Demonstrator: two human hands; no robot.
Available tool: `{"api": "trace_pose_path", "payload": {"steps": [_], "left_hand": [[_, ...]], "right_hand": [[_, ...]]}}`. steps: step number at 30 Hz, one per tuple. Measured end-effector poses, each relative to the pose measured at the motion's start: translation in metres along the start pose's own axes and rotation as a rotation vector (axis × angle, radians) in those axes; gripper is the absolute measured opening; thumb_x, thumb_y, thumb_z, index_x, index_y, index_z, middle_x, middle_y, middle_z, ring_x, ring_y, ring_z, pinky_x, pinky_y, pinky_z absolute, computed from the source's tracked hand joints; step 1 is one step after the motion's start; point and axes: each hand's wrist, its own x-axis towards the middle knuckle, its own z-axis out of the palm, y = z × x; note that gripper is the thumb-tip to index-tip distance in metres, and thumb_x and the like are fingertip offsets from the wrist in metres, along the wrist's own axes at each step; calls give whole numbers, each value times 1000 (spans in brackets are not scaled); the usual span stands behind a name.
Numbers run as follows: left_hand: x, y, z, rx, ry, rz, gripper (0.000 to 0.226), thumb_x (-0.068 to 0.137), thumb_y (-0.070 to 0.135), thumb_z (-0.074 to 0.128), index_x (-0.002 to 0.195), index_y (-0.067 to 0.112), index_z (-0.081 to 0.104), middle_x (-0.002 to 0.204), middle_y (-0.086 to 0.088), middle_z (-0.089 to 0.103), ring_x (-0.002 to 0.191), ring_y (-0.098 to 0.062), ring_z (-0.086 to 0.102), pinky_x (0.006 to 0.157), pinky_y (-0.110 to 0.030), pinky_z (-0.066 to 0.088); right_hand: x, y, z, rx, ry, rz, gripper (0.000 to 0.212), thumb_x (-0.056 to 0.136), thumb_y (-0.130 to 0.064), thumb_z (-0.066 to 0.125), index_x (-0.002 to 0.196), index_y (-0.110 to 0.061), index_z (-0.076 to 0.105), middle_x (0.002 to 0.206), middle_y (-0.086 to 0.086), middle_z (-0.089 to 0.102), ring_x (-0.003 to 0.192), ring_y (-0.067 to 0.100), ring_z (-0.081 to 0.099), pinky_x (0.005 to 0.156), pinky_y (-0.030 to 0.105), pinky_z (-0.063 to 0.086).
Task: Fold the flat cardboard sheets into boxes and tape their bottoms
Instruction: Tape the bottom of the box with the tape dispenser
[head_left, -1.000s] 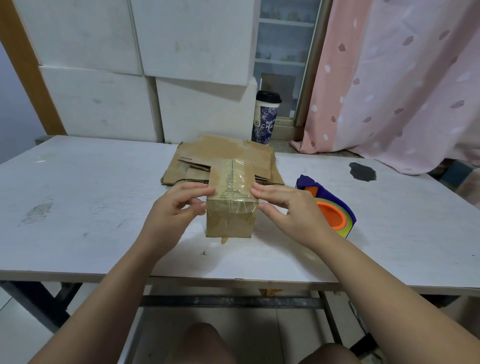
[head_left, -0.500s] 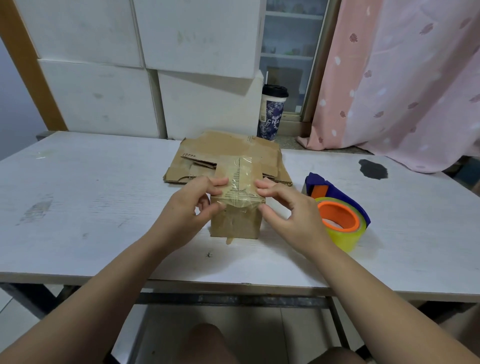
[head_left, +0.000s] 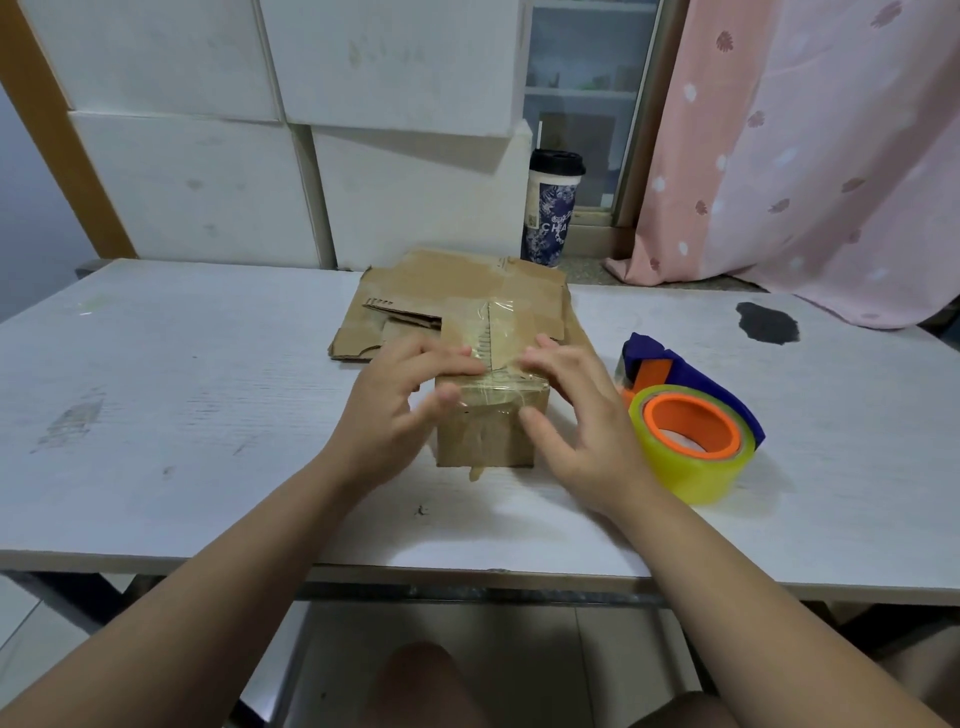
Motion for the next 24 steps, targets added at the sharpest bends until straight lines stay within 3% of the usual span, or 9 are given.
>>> {"api": "trace_pose_path", "payload": {"steps": [2,4,7,9,14,16,18,20,24], "left_hand": [[3,3,1,-144,52,-95,50,87,67,33,95,33,68,102,8,61,104,-4,55,92,-23,40],[7,5,3,-194,64,-188,29,83,55,44,85,42,70,95,12,63,102,-4,56,88,-22,41],[10,6,2,-166,43,-221,9,77,41,63,78,43,71,90,11,62,98,6,55,75,-6,32],[10,4,0,-154,29,-193,10,76,32,66,81,40,70,90,10,62,98,8,54,78,-4,31],[7,-1,-2,23,26,-57,27,66,42,74,91,41,63,99,21,59,102,5,50,95,-27,33],[7,-2,-1,84,45,2,29,69,46,71,95,35,63,103,21,58,106,0,50,98,-24,31],[5,-4,2,107,44,32,29,73,37,72,99,27,63,111,14,60,121,-13,48,103,-22,30],[3,-4,7,67,26,32,22,78,24,68,99,18,65,118,11,58,131,-10,39,106,-18,30],[1,-3,12,97,18,46,21,81,18,64,96,3,64,115,10,59,127,-9,44,103,-16,35]], "right_hand": [[1,-4,-1,32,3,2,39,89,-36,50,117,-14,63,120,-2,52,134,9,39,109,18,29],[6,-9,1,130,57,69,38,92,-41,44,106,-17,68,111,-6,57,129,7,44,105,15,32],[23,-14,2,260,106,219,29,98,-30,49,80,-21,69,92,-7,57,121,5,51,98,14,37],[29,-12,1,297,57,256,21,90,-19,62,70,-23,65,90,-5,55,123,7,51,92,8,38],[19,-2,2,311,-3,183,23,76,-14,78,82,-25,59,102,-7,49,133,8,41,105,24,40],[17,-1,3,299,1,168,24,76,-18,78,84,-28,58,103,-9,48,134,8,40,108,34,40],[16,1,1,263,-13,148,25,75,-21,79,87,-28,57,105,-10,46,134,9,39,109,39,39],[16,2,2,224,-20,127,23,75,-23,77,90,-22,59,105,-11,45,134,9,38,109,42,39],[13,2,7,150,18,91,26,80,-16,74,98,-3,62,103,-12,42,134,14,37,109,45,39]]}}
